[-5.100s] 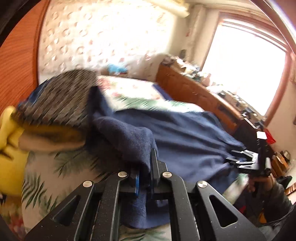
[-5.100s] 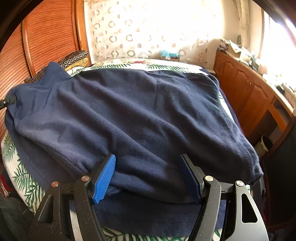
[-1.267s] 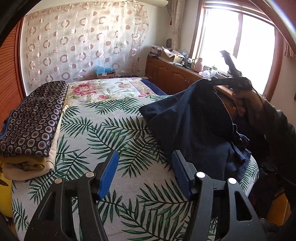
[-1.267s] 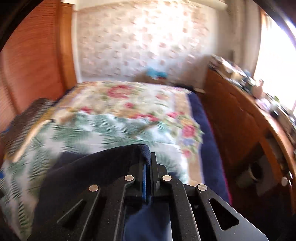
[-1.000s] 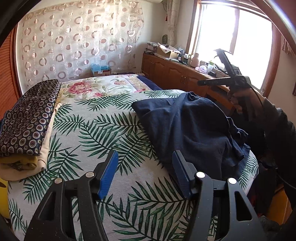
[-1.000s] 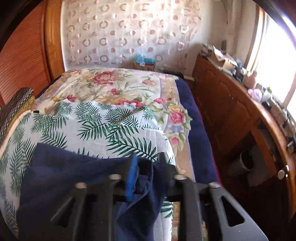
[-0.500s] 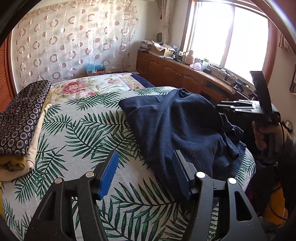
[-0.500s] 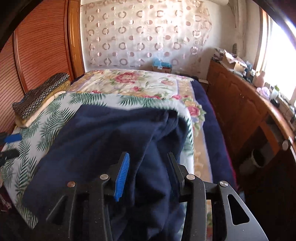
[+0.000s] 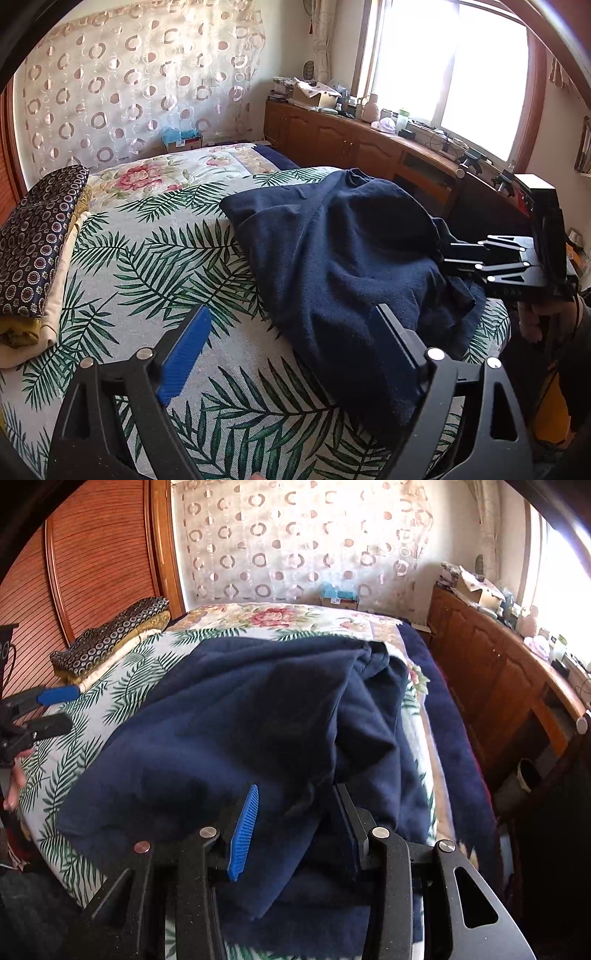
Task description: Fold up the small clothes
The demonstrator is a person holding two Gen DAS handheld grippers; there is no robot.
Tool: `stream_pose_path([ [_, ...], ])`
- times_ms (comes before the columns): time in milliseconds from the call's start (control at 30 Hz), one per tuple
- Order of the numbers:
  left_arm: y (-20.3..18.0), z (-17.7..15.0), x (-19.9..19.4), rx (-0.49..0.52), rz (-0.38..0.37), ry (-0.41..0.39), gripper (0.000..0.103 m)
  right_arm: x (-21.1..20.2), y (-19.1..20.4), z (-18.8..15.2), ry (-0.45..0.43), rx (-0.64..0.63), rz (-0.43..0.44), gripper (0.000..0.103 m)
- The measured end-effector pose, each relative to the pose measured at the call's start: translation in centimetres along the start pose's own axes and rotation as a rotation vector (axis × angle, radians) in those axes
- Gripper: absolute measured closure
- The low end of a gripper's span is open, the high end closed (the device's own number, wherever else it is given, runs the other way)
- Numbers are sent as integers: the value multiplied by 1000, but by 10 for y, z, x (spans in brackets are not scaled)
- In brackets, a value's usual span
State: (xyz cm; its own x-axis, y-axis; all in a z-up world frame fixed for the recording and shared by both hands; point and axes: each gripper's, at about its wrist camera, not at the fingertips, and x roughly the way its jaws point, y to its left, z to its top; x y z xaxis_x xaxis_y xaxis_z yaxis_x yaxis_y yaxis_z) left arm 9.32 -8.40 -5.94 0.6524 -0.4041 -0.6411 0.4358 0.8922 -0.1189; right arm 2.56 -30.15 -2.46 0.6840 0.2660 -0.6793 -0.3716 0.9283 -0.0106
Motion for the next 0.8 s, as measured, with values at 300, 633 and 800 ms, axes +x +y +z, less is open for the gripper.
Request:
stream_pose_path([
  [300,-4,-4,9,7,-10,33,13,6,-3,-5,35,18,3,61],
  [633,-8,-6,11,11,-22,46,13,-1,7,-3,-7,-12,37,97],
  [800,-10,-5,9,15,-27,41,13,-40,-10,-4,-76,22,36,98],
])
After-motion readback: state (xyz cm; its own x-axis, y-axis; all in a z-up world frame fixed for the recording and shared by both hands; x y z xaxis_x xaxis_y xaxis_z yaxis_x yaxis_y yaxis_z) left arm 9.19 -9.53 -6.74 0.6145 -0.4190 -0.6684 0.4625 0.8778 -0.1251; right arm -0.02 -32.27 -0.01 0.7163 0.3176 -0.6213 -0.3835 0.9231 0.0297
